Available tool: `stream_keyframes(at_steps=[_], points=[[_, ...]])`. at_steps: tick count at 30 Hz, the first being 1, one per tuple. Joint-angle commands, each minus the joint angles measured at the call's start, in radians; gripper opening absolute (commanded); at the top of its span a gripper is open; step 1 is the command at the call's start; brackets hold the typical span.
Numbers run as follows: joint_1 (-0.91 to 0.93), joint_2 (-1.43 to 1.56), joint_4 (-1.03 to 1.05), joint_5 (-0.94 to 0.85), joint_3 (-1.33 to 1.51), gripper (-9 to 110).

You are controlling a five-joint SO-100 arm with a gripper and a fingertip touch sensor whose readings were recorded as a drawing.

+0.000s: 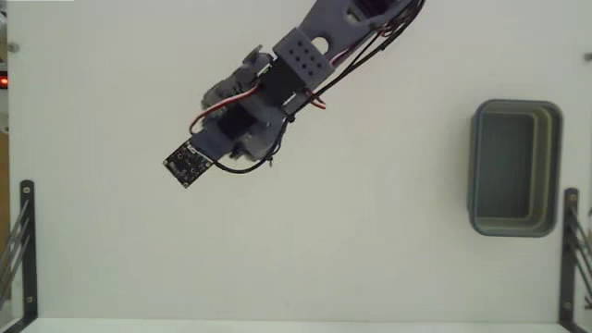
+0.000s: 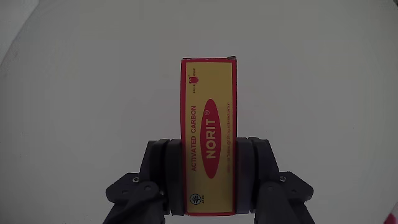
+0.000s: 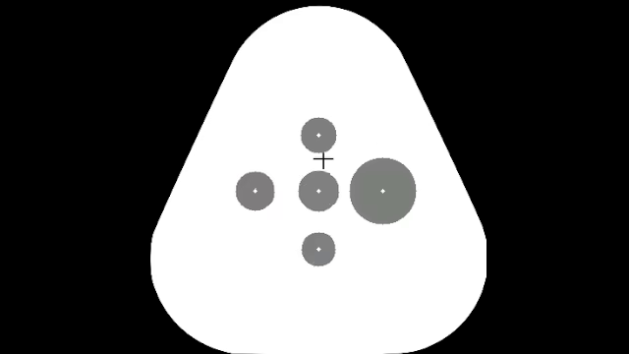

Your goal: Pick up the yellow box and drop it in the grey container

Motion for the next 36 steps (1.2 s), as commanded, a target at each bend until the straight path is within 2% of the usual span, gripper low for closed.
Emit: stream_keyframes(at_steps=[1,19,36], points=[[0.011,0.040,0.046,0.003,-0.086,40],[0.011,-0.043,0.275,0.003,-0.397,40],[0.011,-0.195,0.541,0.003,-0.816,40]])
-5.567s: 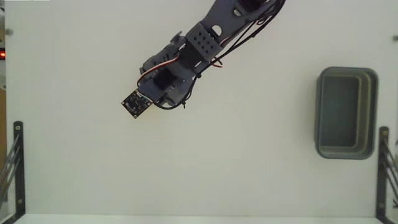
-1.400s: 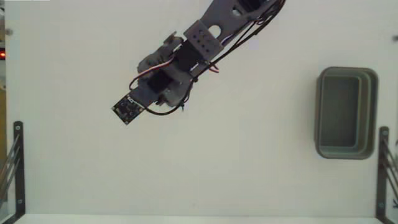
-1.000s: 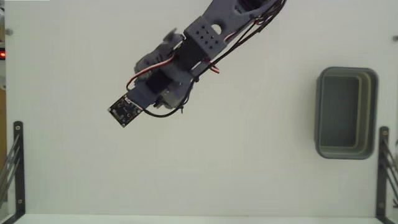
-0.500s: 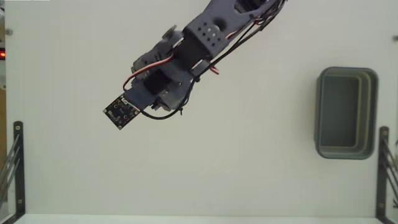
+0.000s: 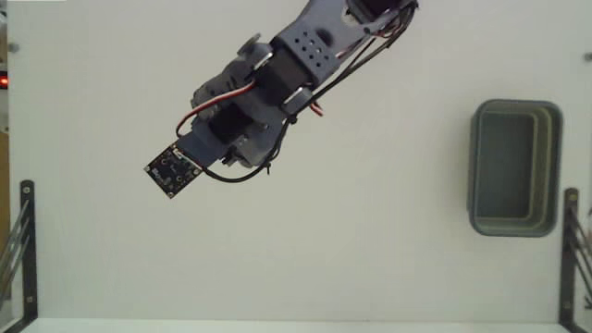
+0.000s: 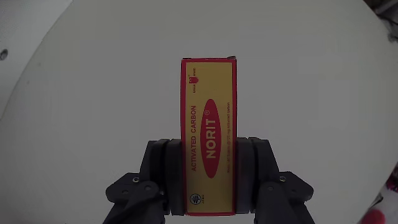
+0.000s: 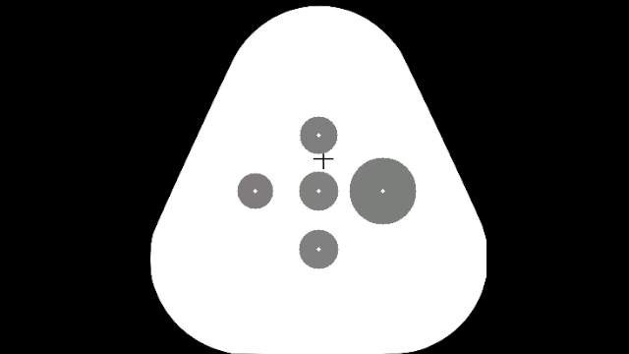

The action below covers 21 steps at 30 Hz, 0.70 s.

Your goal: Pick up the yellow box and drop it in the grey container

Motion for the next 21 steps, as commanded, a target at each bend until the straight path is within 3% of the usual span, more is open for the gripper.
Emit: stream_keyframes(at_steps=[1,21], points=[[0.011,0.018,0.031,0.003,-0.075,40],[-0.031,0.020,0.023,0.003,-0.064,40]])
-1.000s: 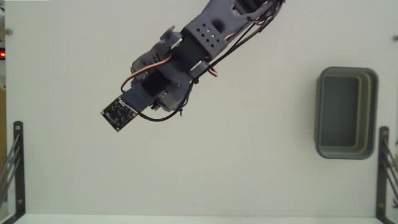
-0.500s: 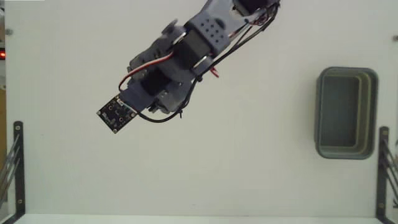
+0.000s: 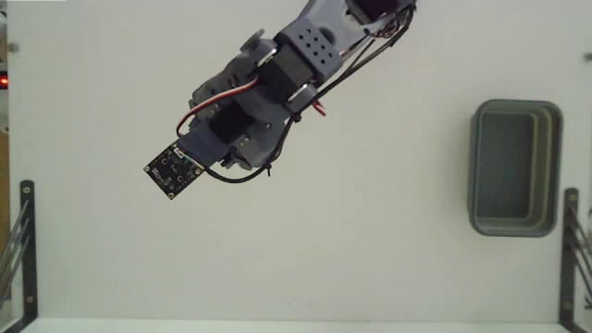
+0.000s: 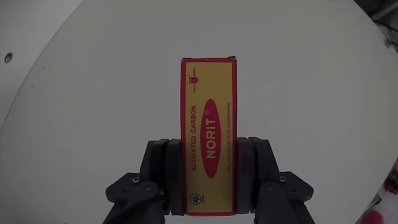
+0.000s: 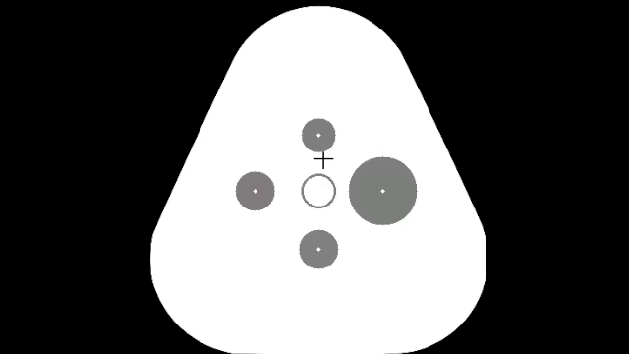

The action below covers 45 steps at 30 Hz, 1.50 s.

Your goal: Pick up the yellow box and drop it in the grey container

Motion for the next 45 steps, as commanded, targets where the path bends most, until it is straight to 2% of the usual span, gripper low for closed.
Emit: stream_keyframes(at_steps=[1,20,45], points=[[-0.031,0.023,0.007,0.002,-0.021,40],[-0.342,0.042,-0.052,0.002,0.057,40],[-0.940,0.078,-0.167,0.002,0.209,40]])
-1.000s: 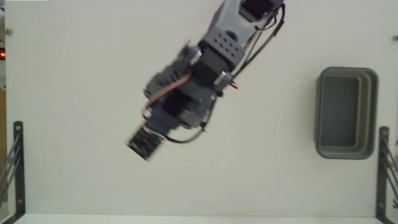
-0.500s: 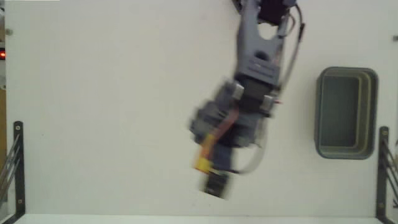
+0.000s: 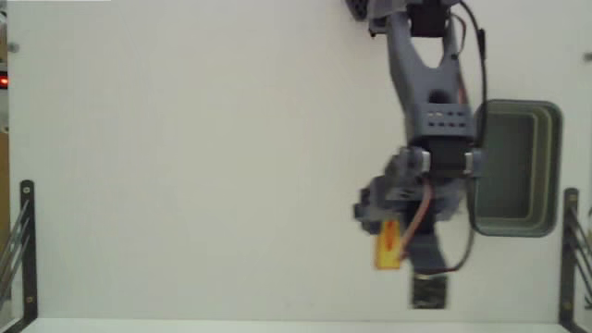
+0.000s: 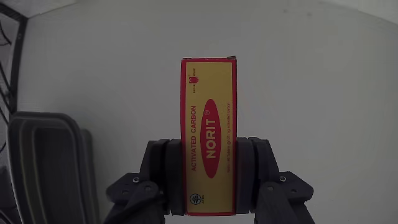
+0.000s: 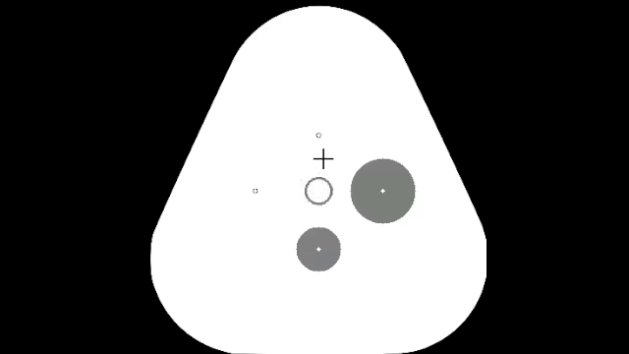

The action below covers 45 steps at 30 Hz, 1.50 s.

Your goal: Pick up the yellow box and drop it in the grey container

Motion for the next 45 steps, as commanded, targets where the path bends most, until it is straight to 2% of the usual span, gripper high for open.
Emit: stream_keyframes(at_steps=[1,23,45], points=[[-0.101,0.078,-0.028,0.002,0.014,40],[-0.501,0.102,-0.104,0.002,0.116,40],[-0.570,0.106,-0.117,0.002,0.133,40]])
